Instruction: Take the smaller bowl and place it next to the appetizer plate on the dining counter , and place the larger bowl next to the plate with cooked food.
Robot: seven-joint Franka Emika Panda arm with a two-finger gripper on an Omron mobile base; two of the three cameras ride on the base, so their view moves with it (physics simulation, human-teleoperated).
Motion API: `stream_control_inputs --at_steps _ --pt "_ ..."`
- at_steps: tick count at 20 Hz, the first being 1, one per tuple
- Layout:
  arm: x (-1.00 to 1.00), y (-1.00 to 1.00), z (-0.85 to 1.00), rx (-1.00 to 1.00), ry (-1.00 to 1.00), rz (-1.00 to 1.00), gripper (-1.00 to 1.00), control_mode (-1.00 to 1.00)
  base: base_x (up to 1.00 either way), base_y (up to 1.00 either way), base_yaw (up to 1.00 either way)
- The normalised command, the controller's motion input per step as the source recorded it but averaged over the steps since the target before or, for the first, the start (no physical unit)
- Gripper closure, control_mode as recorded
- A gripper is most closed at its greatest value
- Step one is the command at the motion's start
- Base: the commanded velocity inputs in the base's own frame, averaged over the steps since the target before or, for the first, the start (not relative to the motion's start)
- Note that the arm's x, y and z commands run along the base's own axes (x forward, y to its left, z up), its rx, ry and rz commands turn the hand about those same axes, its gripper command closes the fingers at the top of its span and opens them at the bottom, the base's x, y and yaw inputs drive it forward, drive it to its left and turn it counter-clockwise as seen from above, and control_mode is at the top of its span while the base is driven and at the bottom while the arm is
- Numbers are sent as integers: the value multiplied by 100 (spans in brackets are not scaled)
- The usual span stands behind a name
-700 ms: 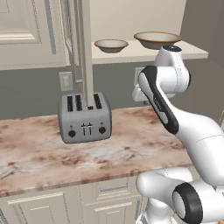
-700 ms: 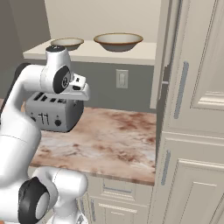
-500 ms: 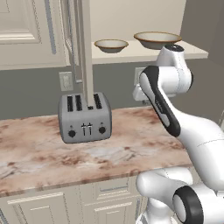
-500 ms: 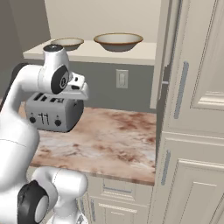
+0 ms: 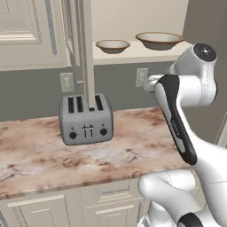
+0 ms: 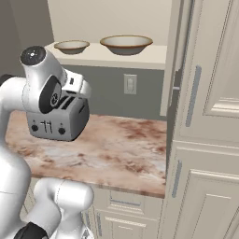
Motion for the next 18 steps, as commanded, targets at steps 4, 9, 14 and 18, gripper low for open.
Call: stream_control_inputs --at_steps 4,9,14,18 --pt "0 -5 80 14 -19 -37 -100 -100 0 0 0" --pt "-2 -6 69 25 -19 -34 -100 -100 0 0 0" --pt "-1 -24 55 26 -20 -11 -100 -100 0 0 0" --pt "0 -29 3 18 -1 0 -100 -100 0 0 0"
